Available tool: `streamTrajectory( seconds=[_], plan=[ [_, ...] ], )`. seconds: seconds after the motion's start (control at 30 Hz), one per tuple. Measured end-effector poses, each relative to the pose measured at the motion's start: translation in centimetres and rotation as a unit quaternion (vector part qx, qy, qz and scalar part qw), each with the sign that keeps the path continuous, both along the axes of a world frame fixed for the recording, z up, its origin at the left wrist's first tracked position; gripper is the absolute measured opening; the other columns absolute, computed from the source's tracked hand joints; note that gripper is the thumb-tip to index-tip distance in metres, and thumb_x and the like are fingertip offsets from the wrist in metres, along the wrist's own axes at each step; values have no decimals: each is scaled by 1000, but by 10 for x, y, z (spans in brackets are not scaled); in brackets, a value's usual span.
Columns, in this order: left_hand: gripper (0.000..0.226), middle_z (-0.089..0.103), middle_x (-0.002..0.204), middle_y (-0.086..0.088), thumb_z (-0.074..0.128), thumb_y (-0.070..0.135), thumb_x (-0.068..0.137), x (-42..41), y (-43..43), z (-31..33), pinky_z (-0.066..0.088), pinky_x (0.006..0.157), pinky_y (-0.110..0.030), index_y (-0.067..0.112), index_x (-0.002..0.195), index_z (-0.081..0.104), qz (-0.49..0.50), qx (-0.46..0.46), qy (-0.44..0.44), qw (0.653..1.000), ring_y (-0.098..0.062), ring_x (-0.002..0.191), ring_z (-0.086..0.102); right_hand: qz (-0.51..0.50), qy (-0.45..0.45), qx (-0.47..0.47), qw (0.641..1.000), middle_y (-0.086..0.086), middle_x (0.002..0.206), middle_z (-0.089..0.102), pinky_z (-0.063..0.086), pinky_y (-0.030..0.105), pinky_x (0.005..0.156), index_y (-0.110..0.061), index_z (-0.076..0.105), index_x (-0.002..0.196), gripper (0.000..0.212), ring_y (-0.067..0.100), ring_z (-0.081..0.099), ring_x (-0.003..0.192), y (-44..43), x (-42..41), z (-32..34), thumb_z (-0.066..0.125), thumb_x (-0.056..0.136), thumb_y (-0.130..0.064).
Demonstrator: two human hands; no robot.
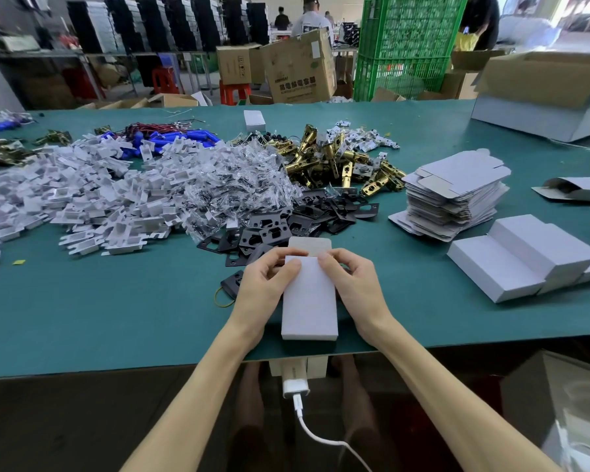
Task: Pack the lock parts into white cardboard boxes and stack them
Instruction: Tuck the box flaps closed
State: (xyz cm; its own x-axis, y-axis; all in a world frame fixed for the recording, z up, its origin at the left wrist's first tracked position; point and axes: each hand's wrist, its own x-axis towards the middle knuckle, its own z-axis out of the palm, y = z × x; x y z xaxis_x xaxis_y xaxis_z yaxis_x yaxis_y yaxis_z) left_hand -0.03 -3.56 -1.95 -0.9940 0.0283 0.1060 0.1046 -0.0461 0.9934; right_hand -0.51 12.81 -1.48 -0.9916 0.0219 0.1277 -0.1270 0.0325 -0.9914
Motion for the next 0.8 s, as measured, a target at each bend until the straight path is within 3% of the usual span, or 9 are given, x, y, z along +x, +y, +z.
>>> streamTrajectory(
  seconds=[0.13, 0.33, 0.47, 0.57, 0.7, 0.8],
  plan=[
    [13, 75, 104, -9, 65, 15, 102, -1, 0, -1, 57, 68, -27, 16, 110, 75, 3, 1, 3, 1000, -11, 84, 69, -4, 6, 3, 1000, 12, 96, 71, 50, 36, 72, -7, 71, 92, 19, 16, 63, 80, 0, -1, -1, 61, 102, -20],
    [13, 74, 99, -11, 66, 19, 102, -1, 1, -1, 55, 69, -28, 9, 108, 72, 16, 1, 0, 1000, -13, 82, 67, 6, 3, -21, 1000, 4, 88, 70, 49, 34, 71, -7, 71, 92, 17, 14, 62, 78, 1, -1, -2, 63, 101, -19],
    [21, 73, 94, -10, 65, 21, 102, -1, 2, -2, 51, 72, -33, 1, 102, 71, 26, 4, -5, 1000, -15, 81, 64, 4, -5, -28, 1000, 17, 97, 73, 50, 36, 74, -2, 72, 97, 18, 16, 64, 81, 0, -1, -3, 64, 100, -18],
    [19, 76, 99, -9, 64, 20, 103, 1, 1, 0, 52, 73, -32, 5, 105, 76, 22, 10, -3, 1000, -15, 83, 66, 5, -10, -33, 999, 19, 101, 73, 51, 39, 76, -2, 74, 100, 19, 19, 65, 84, 1, -2, -3, 64, 100, -18],
    [20, 77, 115, -5, 61, 14, 104, 1, -1, 1, 56, 87, -43, 14, 115, 78, 0, 12, 14, 1000, -23, 99, 68, 22, -8, -34, 999, 11, 103, 74, 52, 36, 76, -10, 77, 103, 17, 18, 68, 88, 2, -1, -2, 64, 100, -20],
    [23, 77, 118, 1, 62, 11, 104, 1, -1, 2, 59, 88, -38, 21, 119, 76, -5, 13, 30, 999, -18, 101, 69, 22, 18, -19, 999, 2, 103, 75, 55, 34, 76, -14, 75, 104, 11, 18, 69, 91, 1, 0, -1, 65, 100, -18]
  ],
)
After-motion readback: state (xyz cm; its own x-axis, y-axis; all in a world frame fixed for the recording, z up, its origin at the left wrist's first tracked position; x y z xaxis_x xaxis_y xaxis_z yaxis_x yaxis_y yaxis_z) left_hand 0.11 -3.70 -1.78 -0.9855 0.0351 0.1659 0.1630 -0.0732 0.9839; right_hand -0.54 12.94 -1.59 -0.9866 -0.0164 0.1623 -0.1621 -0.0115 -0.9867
